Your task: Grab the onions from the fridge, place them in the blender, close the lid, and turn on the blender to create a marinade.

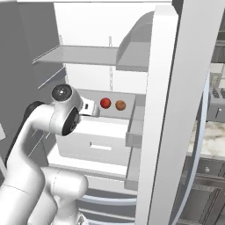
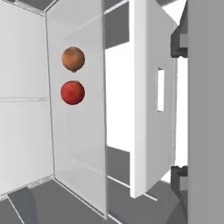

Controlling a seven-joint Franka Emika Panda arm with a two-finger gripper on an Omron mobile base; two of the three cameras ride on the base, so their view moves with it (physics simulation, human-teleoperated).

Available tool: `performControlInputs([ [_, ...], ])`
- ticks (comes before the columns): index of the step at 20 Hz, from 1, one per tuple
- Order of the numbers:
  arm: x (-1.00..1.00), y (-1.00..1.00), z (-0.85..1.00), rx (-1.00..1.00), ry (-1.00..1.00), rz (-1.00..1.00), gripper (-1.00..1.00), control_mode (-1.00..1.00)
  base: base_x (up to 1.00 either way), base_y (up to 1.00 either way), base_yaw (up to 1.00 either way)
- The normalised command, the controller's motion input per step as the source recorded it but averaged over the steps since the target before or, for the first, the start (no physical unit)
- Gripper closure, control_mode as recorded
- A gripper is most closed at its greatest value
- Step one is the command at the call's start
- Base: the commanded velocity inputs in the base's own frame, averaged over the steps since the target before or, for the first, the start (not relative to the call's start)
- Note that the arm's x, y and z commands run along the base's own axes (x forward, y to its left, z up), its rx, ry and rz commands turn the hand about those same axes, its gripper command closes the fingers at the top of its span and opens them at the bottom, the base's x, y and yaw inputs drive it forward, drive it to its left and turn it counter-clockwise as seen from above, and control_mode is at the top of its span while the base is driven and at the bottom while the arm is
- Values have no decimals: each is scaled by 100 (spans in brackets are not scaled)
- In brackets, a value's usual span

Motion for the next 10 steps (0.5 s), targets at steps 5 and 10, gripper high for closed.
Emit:
performControlInputs([
  [5,31,-1,0,4,-14,0,-100,-100,0,0,0],
  [10,42,0,0,0,5,0,-100,-100,0,0,0],
])
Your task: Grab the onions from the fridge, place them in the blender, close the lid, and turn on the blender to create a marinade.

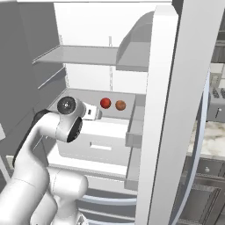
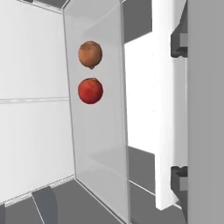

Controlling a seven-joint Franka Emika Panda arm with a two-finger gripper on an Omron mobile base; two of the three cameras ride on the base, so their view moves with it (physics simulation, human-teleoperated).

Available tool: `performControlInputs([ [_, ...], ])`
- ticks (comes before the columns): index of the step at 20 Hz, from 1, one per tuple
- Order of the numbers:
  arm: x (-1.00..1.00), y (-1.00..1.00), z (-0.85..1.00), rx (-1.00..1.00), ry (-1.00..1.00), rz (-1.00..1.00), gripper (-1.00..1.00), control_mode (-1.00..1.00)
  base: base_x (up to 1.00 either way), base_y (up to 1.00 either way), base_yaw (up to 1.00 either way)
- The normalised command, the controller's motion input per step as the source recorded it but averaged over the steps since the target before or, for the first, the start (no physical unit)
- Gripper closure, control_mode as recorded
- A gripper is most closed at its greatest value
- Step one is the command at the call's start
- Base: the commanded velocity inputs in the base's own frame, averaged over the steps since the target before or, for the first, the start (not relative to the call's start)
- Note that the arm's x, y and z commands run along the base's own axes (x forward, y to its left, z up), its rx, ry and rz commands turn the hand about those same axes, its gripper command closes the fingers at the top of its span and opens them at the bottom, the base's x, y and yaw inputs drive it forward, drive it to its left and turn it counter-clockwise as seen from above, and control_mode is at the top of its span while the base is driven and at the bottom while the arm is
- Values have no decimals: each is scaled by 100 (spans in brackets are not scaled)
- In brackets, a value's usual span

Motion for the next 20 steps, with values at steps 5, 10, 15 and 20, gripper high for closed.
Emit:
performControlInputs([
  [5,41,0,2,0,18,0,-100,-100,0,0,0],
  [10,25,-3,0,0,11,0,-100,-100,0,0,0],
  [15,15,-7,-4,0,0,0,-100,-100,0,0,0],
  [20,26,-9,-4,0,0,0,-100,-100,0,0,0],
])
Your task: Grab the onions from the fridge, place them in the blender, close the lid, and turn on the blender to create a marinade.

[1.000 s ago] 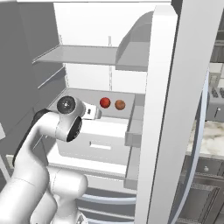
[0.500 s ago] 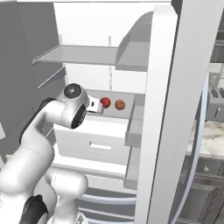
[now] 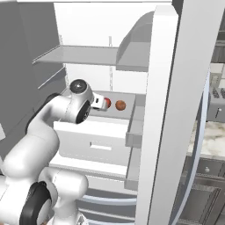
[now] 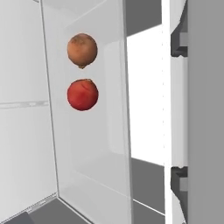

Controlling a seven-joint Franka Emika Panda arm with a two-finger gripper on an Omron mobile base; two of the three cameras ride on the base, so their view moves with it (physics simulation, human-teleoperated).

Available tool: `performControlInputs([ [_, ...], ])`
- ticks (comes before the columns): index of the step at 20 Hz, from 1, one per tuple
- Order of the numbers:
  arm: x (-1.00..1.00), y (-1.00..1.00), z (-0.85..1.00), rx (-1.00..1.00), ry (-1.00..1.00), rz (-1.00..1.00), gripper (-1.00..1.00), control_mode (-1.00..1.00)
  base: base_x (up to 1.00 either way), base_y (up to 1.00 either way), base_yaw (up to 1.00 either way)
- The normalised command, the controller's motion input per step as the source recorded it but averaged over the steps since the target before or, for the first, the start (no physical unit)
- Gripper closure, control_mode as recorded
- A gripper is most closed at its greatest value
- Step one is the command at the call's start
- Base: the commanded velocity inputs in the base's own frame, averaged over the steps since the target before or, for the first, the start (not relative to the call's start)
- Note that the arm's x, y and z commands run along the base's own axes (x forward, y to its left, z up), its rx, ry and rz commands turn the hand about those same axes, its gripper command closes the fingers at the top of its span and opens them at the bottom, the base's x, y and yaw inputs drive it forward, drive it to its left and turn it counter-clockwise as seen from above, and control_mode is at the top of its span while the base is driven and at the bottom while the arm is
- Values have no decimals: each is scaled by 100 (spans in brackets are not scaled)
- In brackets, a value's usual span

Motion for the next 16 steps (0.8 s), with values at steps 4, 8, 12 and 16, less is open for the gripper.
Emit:
performControlInputs([
  [4,26,-1,-7,0,0,0,-100,-100,0,0,0],
  [8,24,-2,-16,0,0,0,-100,-100,0,0,0],
  [12,23,-2,-21,0,0,0,-100,-100,0,0,0],
  [16,23,-1,-22,0,0,0,-100,-100,0,0,0],
])
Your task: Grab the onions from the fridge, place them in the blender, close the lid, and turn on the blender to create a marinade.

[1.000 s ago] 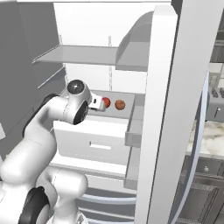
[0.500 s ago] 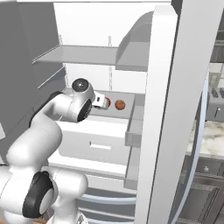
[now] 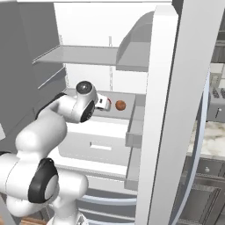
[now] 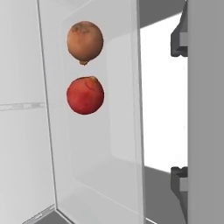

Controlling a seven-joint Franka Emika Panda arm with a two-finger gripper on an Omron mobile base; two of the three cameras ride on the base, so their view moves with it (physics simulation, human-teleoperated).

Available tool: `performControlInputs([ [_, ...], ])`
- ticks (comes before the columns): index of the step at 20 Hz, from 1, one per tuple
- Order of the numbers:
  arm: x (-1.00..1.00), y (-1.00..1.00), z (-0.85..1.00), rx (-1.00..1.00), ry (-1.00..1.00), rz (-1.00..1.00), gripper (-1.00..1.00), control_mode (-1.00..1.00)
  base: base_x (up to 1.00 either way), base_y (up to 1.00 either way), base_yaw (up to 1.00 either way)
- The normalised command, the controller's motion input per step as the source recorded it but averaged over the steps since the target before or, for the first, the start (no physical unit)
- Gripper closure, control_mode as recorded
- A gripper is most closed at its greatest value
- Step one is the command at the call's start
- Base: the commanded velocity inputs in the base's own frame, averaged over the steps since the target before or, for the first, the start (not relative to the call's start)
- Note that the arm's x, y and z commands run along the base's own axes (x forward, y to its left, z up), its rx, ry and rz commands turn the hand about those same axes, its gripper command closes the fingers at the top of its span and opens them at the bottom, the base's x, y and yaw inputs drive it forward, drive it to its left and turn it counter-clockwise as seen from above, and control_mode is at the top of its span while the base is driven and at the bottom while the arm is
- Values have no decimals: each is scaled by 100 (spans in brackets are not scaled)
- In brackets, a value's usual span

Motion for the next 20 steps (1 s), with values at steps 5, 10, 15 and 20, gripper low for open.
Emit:
performControlInputs([
  [5,26,-1,-18,0,0,0,-100,-100,0,0,0],
  [10,30,-5,-7,0,2,0,-100,-100,0,0,0],
  [15,29,-13,-3,0,1,0,-100,-100,0,0,0],
  [20,25,-9,-7,0,1,0,-100,-100,0,0,0],
])
